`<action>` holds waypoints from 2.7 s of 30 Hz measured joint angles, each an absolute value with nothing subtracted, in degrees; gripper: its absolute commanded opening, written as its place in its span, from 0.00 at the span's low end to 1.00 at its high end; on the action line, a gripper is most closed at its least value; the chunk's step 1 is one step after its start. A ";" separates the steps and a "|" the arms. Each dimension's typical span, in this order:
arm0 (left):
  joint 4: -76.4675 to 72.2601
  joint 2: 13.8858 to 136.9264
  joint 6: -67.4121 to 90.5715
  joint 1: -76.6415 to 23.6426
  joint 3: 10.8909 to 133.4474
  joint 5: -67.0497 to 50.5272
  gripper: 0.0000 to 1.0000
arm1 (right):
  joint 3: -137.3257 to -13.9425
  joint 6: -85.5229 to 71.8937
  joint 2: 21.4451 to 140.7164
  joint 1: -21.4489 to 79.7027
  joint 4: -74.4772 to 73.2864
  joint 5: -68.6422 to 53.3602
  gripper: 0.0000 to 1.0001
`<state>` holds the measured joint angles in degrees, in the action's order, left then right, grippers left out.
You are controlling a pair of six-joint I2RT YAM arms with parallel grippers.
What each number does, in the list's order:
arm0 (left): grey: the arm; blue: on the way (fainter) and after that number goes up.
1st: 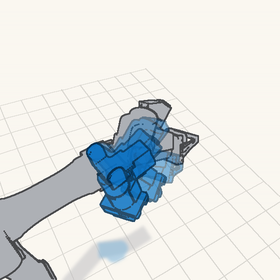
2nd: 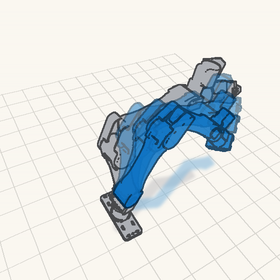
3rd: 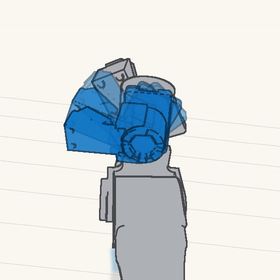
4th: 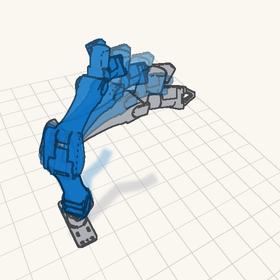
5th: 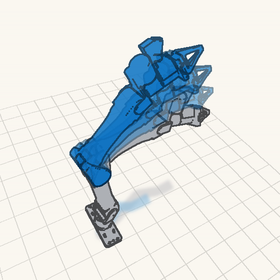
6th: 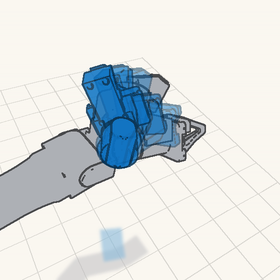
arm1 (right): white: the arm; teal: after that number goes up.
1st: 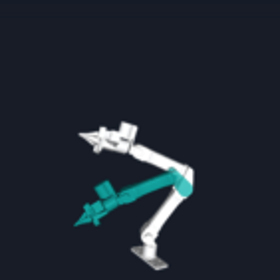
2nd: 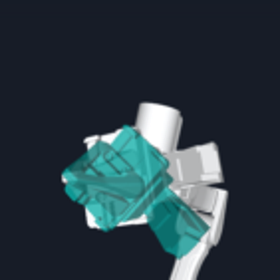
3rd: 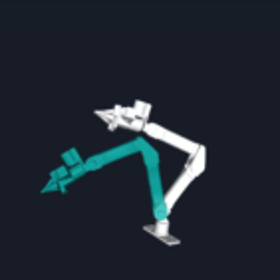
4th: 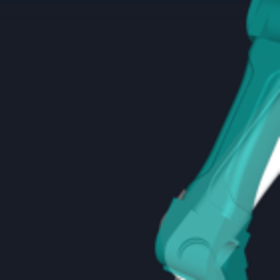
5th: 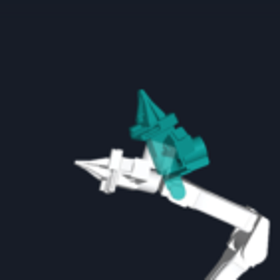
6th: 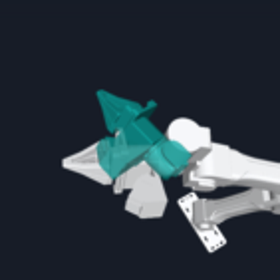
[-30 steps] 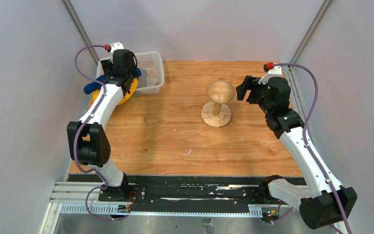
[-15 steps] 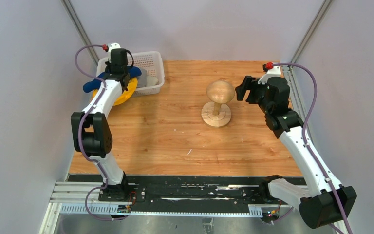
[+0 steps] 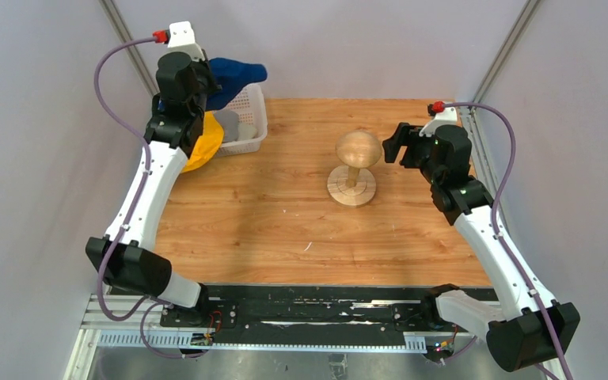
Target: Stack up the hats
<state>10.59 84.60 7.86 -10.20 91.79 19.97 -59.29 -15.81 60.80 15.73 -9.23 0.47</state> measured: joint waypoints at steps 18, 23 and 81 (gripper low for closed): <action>4.62 80.12 11.40 -18.26 93.62 -29.74 0.00 | -59.13 -14.81 54.74 15.20 -11.33 9.30 0.82; 1.63 85.89 11.53 -21.34 96.68 -43.07 0.00 | -59.13 -13.89 52.34 13.72 -12.58 12.69 0.88; 28.25 101.19 -12.80 -27.92 108.64 -54.92 0.00 | -58.85 -12.67 45.34 10.00 -16.21 16.69 0.93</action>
<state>28.25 101.19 -12.80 -27.92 108.64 -54.92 -58.85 -12.67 45.34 10.00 -16.21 16.69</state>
